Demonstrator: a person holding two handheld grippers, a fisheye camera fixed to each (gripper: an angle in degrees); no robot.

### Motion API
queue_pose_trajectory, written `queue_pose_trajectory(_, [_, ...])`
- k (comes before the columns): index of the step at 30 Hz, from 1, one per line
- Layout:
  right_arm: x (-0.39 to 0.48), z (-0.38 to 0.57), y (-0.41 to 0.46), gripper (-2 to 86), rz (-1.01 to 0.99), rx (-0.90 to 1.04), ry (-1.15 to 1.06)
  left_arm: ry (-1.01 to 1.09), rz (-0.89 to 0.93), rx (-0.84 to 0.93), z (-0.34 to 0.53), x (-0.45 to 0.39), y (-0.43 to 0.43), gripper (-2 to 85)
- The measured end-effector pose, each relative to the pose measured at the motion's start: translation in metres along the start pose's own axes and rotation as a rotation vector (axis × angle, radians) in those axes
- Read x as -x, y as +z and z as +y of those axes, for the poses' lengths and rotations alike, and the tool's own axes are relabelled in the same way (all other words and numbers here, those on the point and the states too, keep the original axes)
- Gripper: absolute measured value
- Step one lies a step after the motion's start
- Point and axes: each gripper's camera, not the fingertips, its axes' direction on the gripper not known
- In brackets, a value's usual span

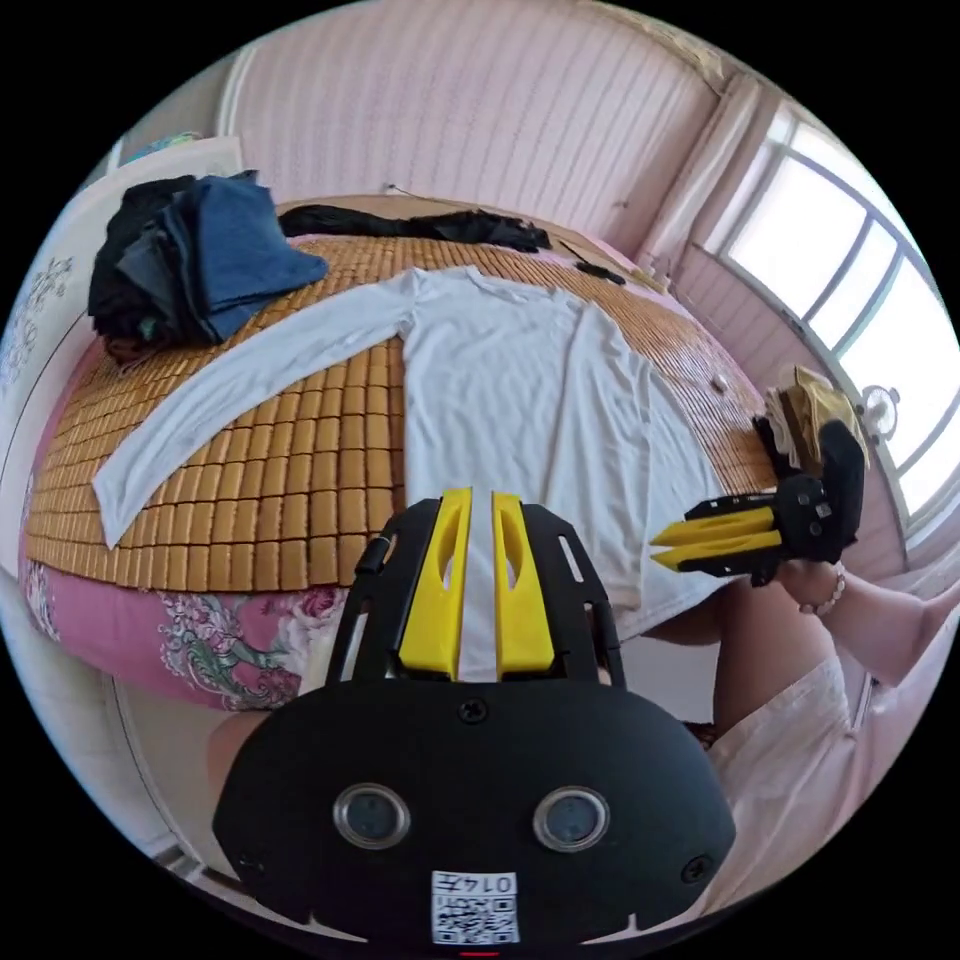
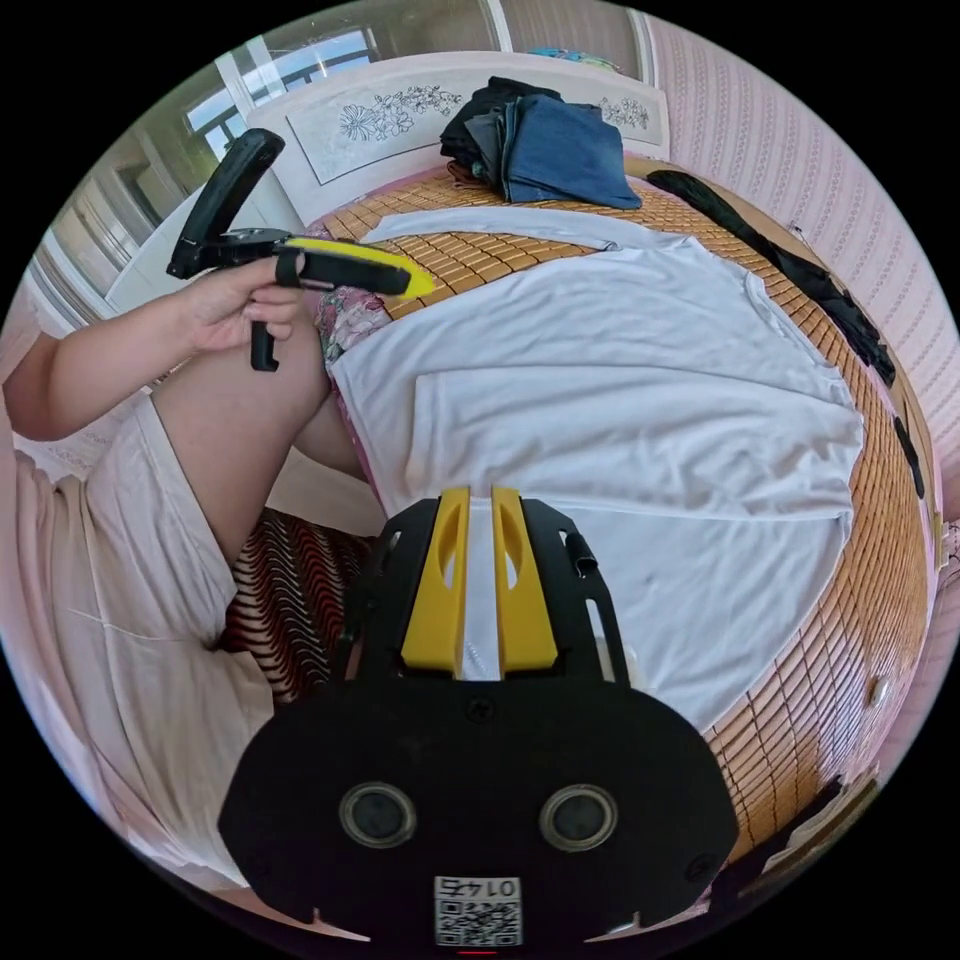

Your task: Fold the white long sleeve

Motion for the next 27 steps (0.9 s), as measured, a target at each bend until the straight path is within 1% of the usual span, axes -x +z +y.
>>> queue_pose_trajectory(2, [0.000, -0.022, -0.001, 4.4, 0.014, 0.019, -0.033, -0.151, -0.170, -0.152, 0.004, 0.058, -0.032, 4.7])
queue_pose_trajectory(3, [0.001, -0.040, -0.002, 4.4, 0.017, 0.029, -0.060, -0.197, -0.204, -0.177, 0.005, 0.073, -0.039, 4.8])
queue_pose_trajectory(5, [0.004, -0.074, -0.003, 4.4, 0.017, 0.032, -0.103, -0.382, -0.301, -0.270, 0.017, 0.129, -0.059, 5.1])
queue_pose_trajectory(6, [0.008, -0.100, -0.003, 4.5, 0.014, 0.034, -0.137, -0.426, -0.321, -0.287, 0.021, 0.142, -0.063, 5.2])
queue_pose_trajectory(8, [0.017, -0.144, -0.001, 4.6, 0.012, 0.043, -0.200, -0.581, -0.362, -0.323, 0.038, 0.190, -0.070, 5.3])
queue_pose_trajectory(11, [0.038, -0.224, 0.009, 4.7, 0.020, 0.042, -0.315, -0.689, -0.342, -0.316, 0.054, 0.242, -0.068, 5.6])
queue_pose_trajectory(14, [0.061, -0.306, 0.032, 4.8, -0.018, 0.061, -0.403, -0.735, -0.377, -0.298, 0.065, 0.274, -0.070, 6.6])
queue_pose_trajectory(18, [0.095, -0.412, 0.076, 5.9, -0.072, 0.114, -0.484, -0.717, -0.393, -0.314, 0.065, 0.299, -0.078, 7.3])
queue_pose_trajectory(21, [0.118, -0.475, 0.105, 7.3, -0.064, 0.124, -0.513, -0.742, -0.329, -0.291, 0.067, 0.320, -0.075, 8.0])
queue_pose_trajectory(23, [0.132, -0.507, 0.122, 7.8, -0.063, 0.122, -0.526, -0.747, -0.288, -0.242, 0.067, 0.333, -0.071, 8.0])
queue_pose_trajectory(27, [0.161, -0.554, 0.164, 8.2, -0.040, 0.165, -0.545, -0.741, -0.298, -0.203, 0.064, 0.343, -0.068, 7.3])
